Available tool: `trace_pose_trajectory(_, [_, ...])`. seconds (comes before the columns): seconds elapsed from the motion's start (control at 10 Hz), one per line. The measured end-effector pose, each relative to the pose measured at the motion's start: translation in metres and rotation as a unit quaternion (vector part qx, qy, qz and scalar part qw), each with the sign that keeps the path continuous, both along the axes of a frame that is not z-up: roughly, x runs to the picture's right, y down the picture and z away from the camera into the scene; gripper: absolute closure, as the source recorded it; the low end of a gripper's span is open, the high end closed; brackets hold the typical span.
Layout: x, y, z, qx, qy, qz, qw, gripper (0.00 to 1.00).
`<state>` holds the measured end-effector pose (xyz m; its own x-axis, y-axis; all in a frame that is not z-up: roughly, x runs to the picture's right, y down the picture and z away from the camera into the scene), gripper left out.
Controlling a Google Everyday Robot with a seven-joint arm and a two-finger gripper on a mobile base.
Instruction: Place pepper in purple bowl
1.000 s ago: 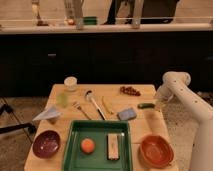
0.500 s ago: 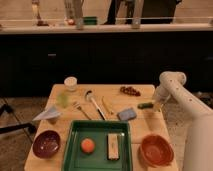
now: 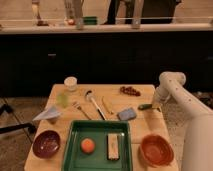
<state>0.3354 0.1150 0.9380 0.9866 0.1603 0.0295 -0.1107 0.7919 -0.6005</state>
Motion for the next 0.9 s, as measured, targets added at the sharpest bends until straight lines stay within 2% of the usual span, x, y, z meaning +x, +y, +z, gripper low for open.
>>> trace_pose_trajectory(0.1, [0.000,0.001,-0.002,0.001,-0.002,-0.002,1.0000,1.00])
trace_pose_trajectory(0.3, [0.001,-0.005,-0.010,0.015,-0.004,-0.006,0.9999,1.00])
trace_pose_trajectory(0.4, [-0.001,-0.013,-0.022,0.034,-0.008,-0.012,0.9993,1.00])
trace_pose_trajectory(0.7, [-0.010,-0.026,-0.044,0.069,-0.018,-0.028,0.9970,1.00])
trace_pose_trajectory(0.9, [-0.028,-0.034,-0.056,0.090,-0.039,-0.048,0.9941,1.00])
